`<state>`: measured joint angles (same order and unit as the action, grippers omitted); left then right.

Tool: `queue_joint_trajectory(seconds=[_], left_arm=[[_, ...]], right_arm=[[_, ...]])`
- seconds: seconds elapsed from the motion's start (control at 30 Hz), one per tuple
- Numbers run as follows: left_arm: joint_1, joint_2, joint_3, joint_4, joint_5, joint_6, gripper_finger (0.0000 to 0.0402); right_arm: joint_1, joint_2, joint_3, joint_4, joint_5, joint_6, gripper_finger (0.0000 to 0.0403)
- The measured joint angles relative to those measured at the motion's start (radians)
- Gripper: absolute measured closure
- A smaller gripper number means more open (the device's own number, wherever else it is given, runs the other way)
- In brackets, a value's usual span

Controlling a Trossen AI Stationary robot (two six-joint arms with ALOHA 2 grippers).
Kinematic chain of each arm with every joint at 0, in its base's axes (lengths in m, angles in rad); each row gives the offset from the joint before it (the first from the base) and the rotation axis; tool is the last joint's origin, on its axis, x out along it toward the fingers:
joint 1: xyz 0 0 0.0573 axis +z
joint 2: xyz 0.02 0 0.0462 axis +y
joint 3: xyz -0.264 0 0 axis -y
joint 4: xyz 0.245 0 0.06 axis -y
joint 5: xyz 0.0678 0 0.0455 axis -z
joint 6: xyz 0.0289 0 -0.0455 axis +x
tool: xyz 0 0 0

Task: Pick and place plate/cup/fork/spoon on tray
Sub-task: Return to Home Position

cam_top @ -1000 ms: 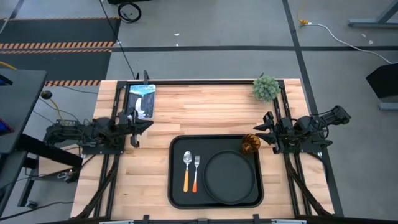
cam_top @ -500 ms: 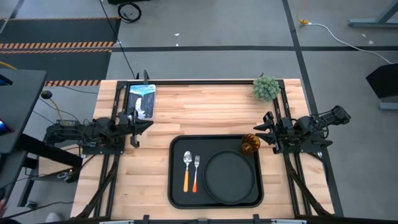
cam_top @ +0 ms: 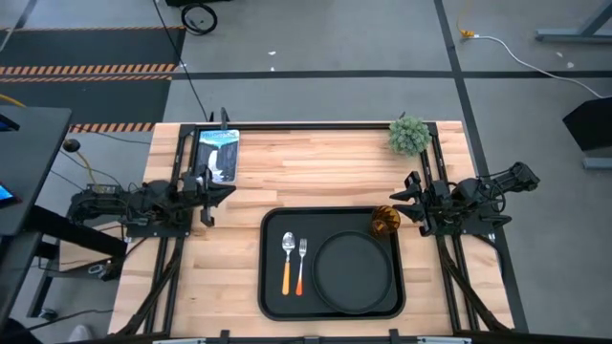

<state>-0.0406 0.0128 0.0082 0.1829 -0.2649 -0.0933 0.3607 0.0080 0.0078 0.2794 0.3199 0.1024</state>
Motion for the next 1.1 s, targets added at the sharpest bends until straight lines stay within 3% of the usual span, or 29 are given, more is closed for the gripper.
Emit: queue_joint_trajectory(seconds=[1.1], left_arm=[[0.0,0.0,0.0,0.0,0.0,0.0,0.039]], right_arm=[[0.0,0.0,0.0,0.0,0.0,0.0,0.0261]])
